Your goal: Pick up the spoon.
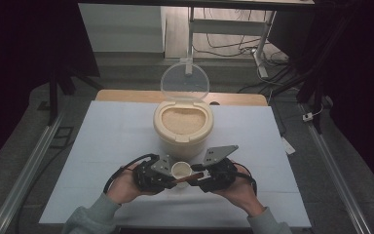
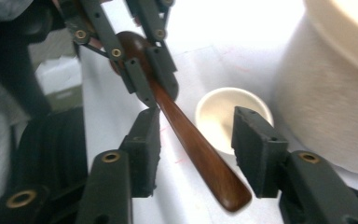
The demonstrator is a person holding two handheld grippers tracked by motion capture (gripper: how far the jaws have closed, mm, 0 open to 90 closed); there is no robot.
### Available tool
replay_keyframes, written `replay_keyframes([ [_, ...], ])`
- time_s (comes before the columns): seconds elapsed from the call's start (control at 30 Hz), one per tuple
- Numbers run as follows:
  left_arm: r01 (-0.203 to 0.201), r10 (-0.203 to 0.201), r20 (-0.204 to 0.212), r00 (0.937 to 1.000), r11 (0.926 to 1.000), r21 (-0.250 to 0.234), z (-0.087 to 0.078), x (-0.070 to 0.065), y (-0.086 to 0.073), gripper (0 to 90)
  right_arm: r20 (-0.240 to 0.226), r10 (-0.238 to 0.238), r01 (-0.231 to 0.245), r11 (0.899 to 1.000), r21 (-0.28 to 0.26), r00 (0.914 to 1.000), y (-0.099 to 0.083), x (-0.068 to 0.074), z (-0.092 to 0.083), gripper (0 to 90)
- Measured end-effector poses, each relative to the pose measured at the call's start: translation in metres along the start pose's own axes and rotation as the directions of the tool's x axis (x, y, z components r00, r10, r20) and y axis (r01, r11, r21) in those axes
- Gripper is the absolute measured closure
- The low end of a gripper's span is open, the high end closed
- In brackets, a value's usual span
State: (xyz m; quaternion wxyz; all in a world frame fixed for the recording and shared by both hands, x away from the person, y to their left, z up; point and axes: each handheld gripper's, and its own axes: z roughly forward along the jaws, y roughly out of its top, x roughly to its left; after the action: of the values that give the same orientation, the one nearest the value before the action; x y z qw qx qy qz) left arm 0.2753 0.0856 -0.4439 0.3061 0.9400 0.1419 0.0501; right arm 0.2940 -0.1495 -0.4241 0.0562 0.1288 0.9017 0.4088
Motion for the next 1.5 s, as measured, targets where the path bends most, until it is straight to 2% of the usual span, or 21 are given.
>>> replay_keyframes([
  [0.1,0.012,-0.013,-0.025,0.9996,0.9997,-0.023,-0.002,0.001,-0.002,78.4,0.018,0.017,-0.017,1.0,-0.021,0.9997,-0.002,-0.001,-0.002,47.4],
  [0.2,0.024,-0.027,-0.053,0.9982,0.9985,-0.048,-0.005,0.001,-0.003,78.4,0.082,0.064,-0.057,0.995,-0.085,0.9946,-0.005,-0.001,-0.008,44.7],
  [0.23,0.033,-0.037,-0.063,0.9973,0.9975,-0.062,-0.006,0.001,-0.004,78.4,0.082,0.064,-0.057,0.995,-0.085,0.9946,-0.005,-0.001,-0.008,44.7],
  [0.33,0.045,-0.053,-0.091,0.9945,0.995,-0.09,-0.007,0.001,-0.007,78.4,0.115,0.104,-0.087,0.986,-0.144,0.988,-0.009,-0.002,-0.013,42.9],
  [0.47,0.056,-0.069,-0.114,0.9911,0.9914,-0.118,-0.009,0.001,-0.01,78.4,0.149,0.153,-0.124,0.975,-0.186,0.9769,-0.016,-0.004,-0.017,40.0],
  [0.5,0.057,-0.072,-0.119,0.9902,0.9904,-0.126,-0.009,0.001,-0.01,78.4,0.151,0.166,-0.135,0.971,-0.196,0.9744,-0.018,-0.004,-0.018,39.2],
  [0.53,0.061,-0.077,-0.122,0.9895,0.9892,-0.134,-0.01,0.001,-0.01,78.5,0.144,0.195,-0.162,0.963,-0.214,0.9702,-0.021,-0.006,-0.02,37.8],
  [0.57,0.06,-0.077,-0.127,0.9889,0.9886,-0.139,-0.01,0.001,-0.01,78.5,0.144,0.195,-0.162,0.963,-0.214,0.9702,-0.021,-0.006,-0.02,37.8],
  [0.63,0.061,-0.081,-0.134,0.9876,0.9864,-0.153,-0.01,0.0,-0.01,78.5,0.15,0.216,-0.18,0.958,-0.225,0.9648,-0.024,-0.007,-0.02,36.5],
  [0.7,0.06,-0.084,-0.144,0.986,0.9843,-0.166,-0.011,-0.001,-0.01,78.5,0.144,0.254,-0.213,0.943,-0.254,0.9563,-0.027,-0.009,-0.019,34.8],
  [0.77,0.057,-0.084,-0.15,0.9851,0.9828,-0.175,-0.011,-0.001,-0.01,78.5,0.137,0.263,-0.221,0.94,-0.261,0.9551,-0.027,-0.009,-0.019,34.8],
  [0.8,0.057,-0.085,-0.152,0.9847,0.9819,-0.18,-0.012,-0.001,-0.01,78.5,0.134,0.276,-0.233,0.933,-0.273,0.9518,-0.028,-0.009,-0.017,33.9],
  [0.93,0.057,-0.089,-0.156,0.9838,0.9787,-0.197,-0.01,-0.003,-0.01,78.5,0.126,0.289,-0.247,0.93,-0.273,0.9491,-0.029,-0.008,-0.014,33.1],
  [1.13,0.051,-0.089,-0.168,0.9817,0.9746,-0.218,-0.007,-0.007,-0.008,78.5,0.111,0.309,-0.267,0.919,-0.289,0.9446,-0.028,-0.005,-0.007,32.7],
  [1.2,0.05,-0.087,-0.166,0.9822,0.9747,-0.218,-0.007,-0.008,-0.007,78.5,0.106,0.319,-0.277,0.914,-0.295,0.9416,-0.028,-0.004,-0.005,33.0],
  [1.5,0.046,-0.083,-0.165,0.9828,0.9747,-0.219,-0.003,-0.01,-0.006,78.5,0.098,0.335,-0.293,0.907,-0.301,0.937,-0.029,-0.003,0.001,37.6],
])
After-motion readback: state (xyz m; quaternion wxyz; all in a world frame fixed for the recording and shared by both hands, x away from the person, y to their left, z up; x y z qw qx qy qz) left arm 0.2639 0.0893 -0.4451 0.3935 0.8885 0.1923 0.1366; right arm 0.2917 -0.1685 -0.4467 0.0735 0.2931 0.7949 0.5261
